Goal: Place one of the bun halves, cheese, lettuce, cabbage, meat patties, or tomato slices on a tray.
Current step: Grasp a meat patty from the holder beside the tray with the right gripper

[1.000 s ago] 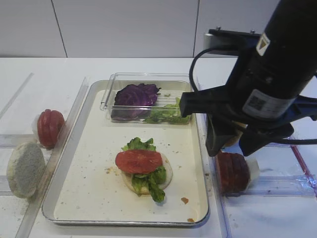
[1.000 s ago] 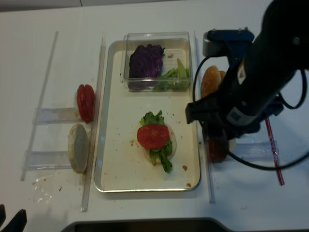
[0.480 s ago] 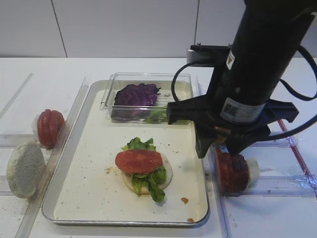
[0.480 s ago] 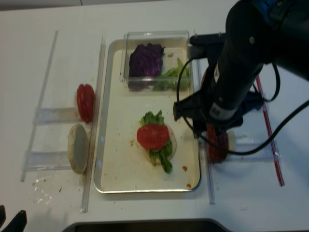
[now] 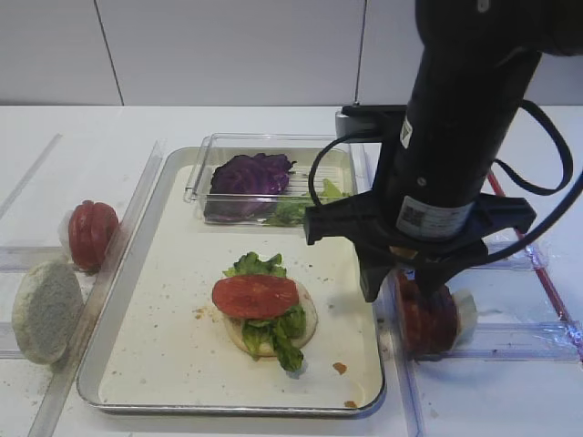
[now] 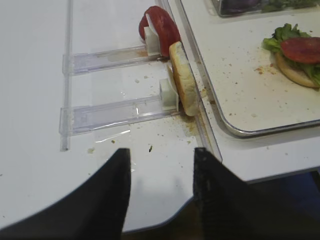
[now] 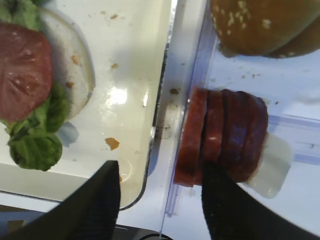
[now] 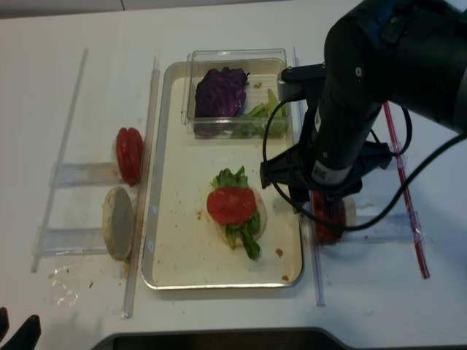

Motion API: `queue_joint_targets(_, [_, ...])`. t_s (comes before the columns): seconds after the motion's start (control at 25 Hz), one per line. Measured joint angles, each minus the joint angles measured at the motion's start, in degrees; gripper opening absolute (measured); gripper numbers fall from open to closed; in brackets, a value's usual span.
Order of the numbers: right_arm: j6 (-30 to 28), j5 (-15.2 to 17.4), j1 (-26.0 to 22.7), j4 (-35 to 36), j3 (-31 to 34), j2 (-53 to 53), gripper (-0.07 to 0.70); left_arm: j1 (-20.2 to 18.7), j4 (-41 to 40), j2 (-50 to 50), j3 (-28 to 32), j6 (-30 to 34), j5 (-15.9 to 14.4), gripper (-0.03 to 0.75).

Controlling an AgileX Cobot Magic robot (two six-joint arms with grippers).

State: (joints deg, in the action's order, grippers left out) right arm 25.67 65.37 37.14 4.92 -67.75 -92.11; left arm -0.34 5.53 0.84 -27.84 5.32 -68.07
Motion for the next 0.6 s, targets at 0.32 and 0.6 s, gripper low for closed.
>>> queue_joint_targets(0.32, [0.0, -1.1, 0.0, 0.0, 0.0, -1.5, 0.403, 0.0, 0.0, 0.0, 0.0, 0.0, 0.0, 0.285])
queue_joint_targets(0.6, [0.0, -1.9, 0.0, 1.1, 0.0, -3.0, 0.403, 0.0, 0.0, 0.0, 0.0, 0.0, 0.0, 0.285])
